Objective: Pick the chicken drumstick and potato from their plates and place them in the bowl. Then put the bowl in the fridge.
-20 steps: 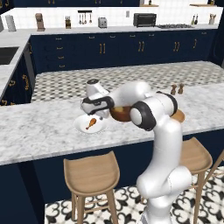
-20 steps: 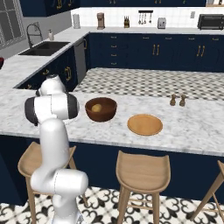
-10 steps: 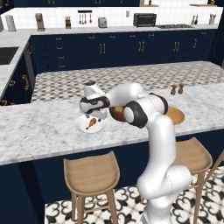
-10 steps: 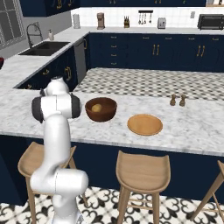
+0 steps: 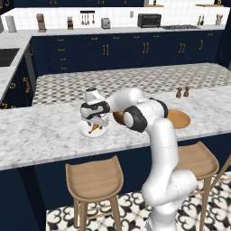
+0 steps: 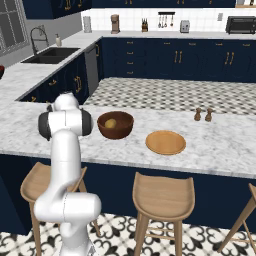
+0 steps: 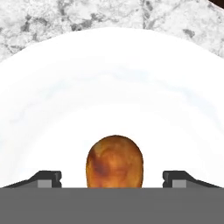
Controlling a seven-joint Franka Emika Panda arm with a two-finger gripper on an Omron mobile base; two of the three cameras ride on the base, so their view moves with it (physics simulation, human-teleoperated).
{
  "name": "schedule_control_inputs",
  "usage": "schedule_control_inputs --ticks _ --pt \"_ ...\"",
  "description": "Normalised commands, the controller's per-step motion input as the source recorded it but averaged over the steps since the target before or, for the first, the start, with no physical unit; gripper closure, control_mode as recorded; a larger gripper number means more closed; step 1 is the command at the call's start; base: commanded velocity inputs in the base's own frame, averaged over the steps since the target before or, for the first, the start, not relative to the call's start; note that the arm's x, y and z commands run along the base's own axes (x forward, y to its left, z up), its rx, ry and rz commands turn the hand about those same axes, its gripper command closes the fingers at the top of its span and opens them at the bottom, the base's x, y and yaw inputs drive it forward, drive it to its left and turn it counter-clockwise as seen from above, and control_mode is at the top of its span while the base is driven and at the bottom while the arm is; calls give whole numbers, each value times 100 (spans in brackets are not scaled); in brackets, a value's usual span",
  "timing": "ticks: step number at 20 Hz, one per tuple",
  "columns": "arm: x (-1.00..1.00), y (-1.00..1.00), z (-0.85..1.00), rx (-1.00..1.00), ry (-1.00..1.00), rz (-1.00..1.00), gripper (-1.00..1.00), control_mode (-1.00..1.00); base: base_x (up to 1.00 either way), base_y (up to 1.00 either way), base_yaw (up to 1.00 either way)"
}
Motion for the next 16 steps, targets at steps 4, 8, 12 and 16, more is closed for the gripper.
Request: schedule_control_inputs --ticks 4,8,12,16 --pt "0 -1 -37 0 0 0 100 -100 0 0 0" --pt "-32 -3 38 1 -2 0 100 -100 0 0 0" --pt "-21 -26 79 3 -1 0 100 -100 0 0 0" --pt "-19 -41 100 4 0 3 100 -100 0 0 0"
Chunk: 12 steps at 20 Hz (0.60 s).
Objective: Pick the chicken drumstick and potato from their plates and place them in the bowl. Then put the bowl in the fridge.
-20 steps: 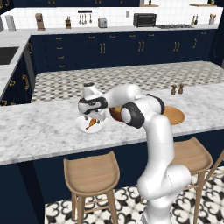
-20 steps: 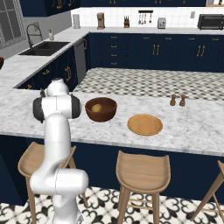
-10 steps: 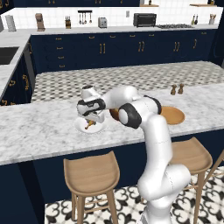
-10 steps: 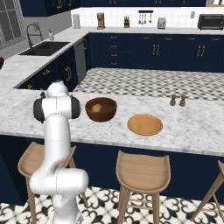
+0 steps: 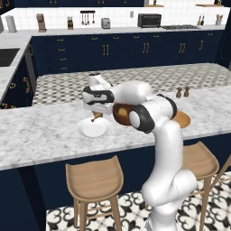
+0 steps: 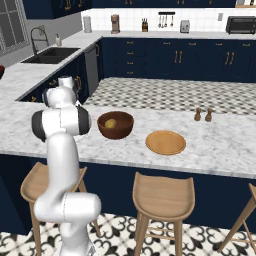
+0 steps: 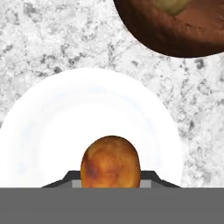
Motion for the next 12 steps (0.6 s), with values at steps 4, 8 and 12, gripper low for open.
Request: schedule_control_inputs --ticks 4,8,12 --pt "-35 -97 72 1 -2 7 100 -100 0 0 0" --pt "-5 -100 37 0 0 4 100 -100 0 0 0" --pt "0 -100 9 0 0 13 100 -100 0 0 0"
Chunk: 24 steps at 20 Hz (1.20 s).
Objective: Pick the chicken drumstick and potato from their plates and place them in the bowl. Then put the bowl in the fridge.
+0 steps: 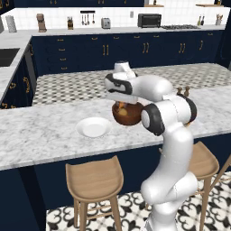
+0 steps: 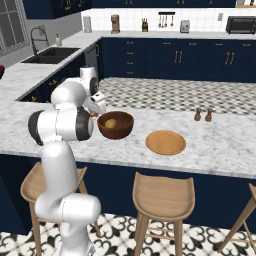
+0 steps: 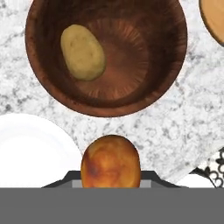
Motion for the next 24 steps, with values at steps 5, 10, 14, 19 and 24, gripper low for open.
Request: schedule_control_inputs --ticks 5,10,14,19,24 --pt "-11 -100 -6 -2 -12 23 100 -100 0 0 0" --pt "44 -82 -2 0 -1 14 100 -100 0 0 0" --pt "63 6 -44 0 1 3 100 -100 0 0 0" --pt "41 13 -35 1 0 0 100 -100 0 0 0" --pt "0 0 -22 0 0 0 100 -100 0 0 0"
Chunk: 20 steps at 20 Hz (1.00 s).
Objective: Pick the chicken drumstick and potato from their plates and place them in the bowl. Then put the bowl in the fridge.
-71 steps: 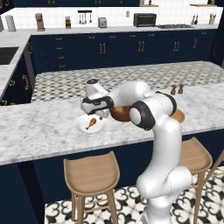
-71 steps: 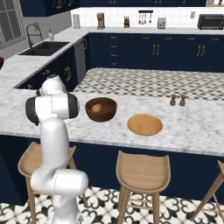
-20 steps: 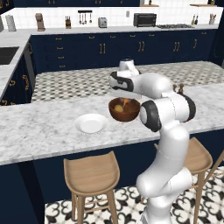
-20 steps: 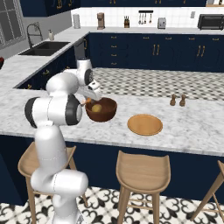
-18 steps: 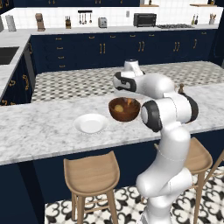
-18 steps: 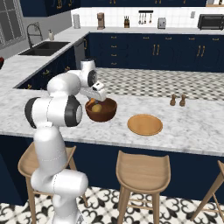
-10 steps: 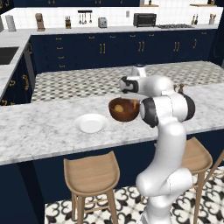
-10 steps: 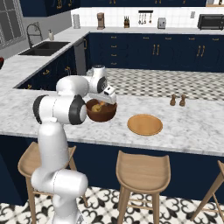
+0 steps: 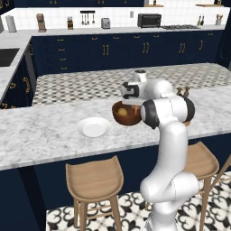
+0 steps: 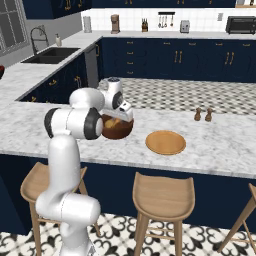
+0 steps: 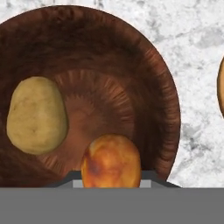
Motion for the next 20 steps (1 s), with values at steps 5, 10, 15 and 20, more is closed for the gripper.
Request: schedule_control_inputs --ticks 5,10,15,20 --pt "0 0 -9 0 0 0 -100 -100 0 0 0" --pt "0 -5 0 1 0 0 -100 -100 0 0 0" --pt "-12 -11 39 5 0 0 -100 -100 0 0 0" --pt "-59 -35 38 8 0 0 -100 -100 0 0 0"
